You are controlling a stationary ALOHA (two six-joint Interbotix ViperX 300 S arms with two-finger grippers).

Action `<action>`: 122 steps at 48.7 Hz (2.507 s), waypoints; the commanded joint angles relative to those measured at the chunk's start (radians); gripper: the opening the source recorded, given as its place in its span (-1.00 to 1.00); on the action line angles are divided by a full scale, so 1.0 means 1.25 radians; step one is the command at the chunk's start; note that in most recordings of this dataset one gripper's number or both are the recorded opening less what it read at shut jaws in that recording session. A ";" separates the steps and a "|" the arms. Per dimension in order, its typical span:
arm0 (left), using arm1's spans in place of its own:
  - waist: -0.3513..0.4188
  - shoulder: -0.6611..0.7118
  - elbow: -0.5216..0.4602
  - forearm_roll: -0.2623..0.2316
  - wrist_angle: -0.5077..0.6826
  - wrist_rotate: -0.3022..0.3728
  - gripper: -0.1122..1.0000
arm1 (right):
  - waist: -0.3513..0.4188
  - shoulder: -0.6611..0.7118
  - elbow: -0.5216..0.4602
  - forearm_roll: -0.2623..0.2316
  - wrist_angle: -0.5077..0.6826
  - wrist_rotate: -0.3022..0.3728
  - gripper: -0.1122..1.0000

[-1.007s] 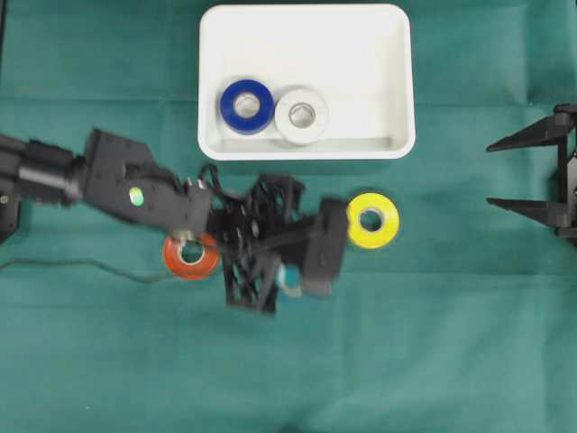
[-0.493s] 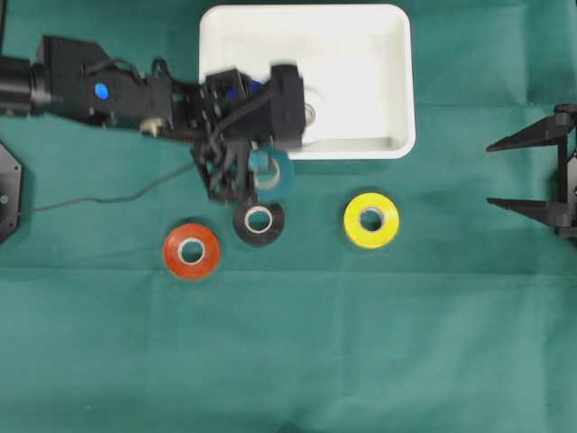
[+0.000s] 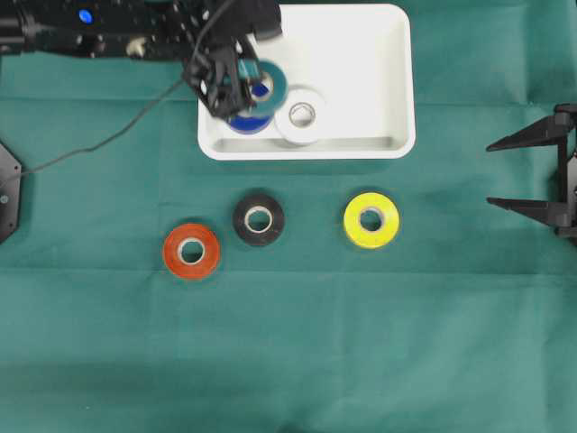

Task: Put the tape into the white case with the left arm.
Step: 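Carry the teal roll into the tray's upper left corner, then release the teal roll and withdraw the left gripper to the left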

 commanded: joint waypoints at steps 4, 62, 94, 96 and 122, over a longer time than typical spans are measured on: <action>0.036 -0.001 -0.009 0.001 -0.027 -0.001 -0.34 | -0.001 0.005 -0.006 -0.001 -0.007 0.000 0.31; 0.067 0.034 0.010 0.001 -0.043 -0.001 0.77 | -0.001 0.006 -0.006 -0.001 -0.007 0.000 0.31; -0.027 -0.185 0.158 -0.001 -0.043 -0.007 0.77 | -0.001 0.005 -0.006 -0.001 -0.007 0.000 0.31; -0.034 -0.204 0.175 -0.001 -0.043 -0.009 0.77 | -0.002 0.005 -0.006 -0.001 -0.007 0.000 0.31; -0.070 -0.395 0.351 -0.002 -0.037 -0.007 0.77 | -0.001 0.005 -0.006 -0.001 -0.007 0.000 0.31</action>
